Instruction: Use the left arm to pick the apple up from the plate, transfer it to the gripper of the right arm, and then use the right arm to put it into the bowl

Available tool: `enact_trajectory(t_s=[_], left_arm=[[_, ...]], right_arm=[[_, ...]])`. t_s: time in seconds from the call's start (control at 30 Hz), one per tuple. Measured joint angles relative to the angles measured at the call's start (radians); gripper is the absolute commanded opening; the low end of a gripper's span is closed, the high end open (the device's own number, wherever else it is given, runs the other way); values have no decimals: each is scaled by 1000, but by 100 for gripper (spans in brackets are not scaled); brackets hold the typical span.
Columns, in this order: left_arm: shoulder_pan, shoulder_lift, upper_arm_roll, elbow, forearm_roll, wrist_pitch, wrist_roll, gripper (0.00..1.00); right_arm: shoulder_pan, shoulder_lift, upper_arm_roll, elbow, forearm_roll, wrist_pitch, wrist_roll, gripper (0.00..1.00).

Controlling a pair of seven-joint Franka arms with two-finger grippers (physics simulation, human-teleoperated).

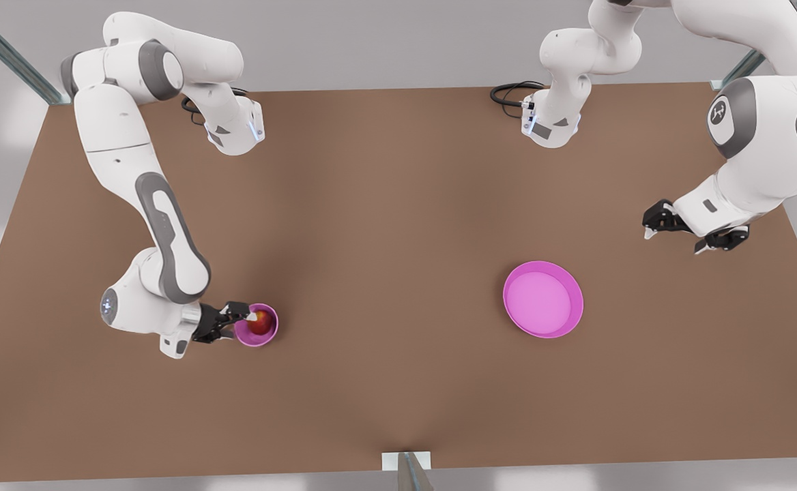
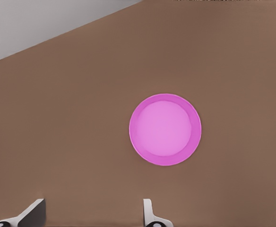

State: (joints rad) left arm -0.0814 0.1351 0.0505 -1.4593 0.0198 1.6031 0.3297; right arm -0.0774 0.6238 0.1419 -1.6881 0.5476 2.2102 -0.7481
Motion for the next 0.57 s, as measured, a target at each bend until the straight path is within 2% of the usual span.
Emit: enact_trajectory(t_s=[0.07,0.1,0.17,0.23,0.33,0.37,0.43,0.57], left_arm=[[0,0,0,0,-1,0,-27,100],[0,-1,0,0,-1,0,-40,100],[0,-3,0,0,-2,0,-63,100],[1,-2,1,1,-2,2,-84,100],[1,8,0,2,0,18,-116,100],[0,20,0,11,1,22,-126,100],[-5,41,0,32,3,28,-146,100],[-17,50,0,43,5,36,-179,100]], right_arm=[[0,-72,0,68,-99,-11,13,100],[1,-103,3,168,-173,-44,27,100],[7,-153,11,348,-324,-142,70,100],[10,-253,14,408,-431,-255,126,100],[36,-433,-3,306,-534,-406,219,100],[78,-454,-40,288,-553,-444,251,100],[117,-451,-70,275,-578,-499,312,100],[129,-438,-78,278,-601,-565,415,100]])
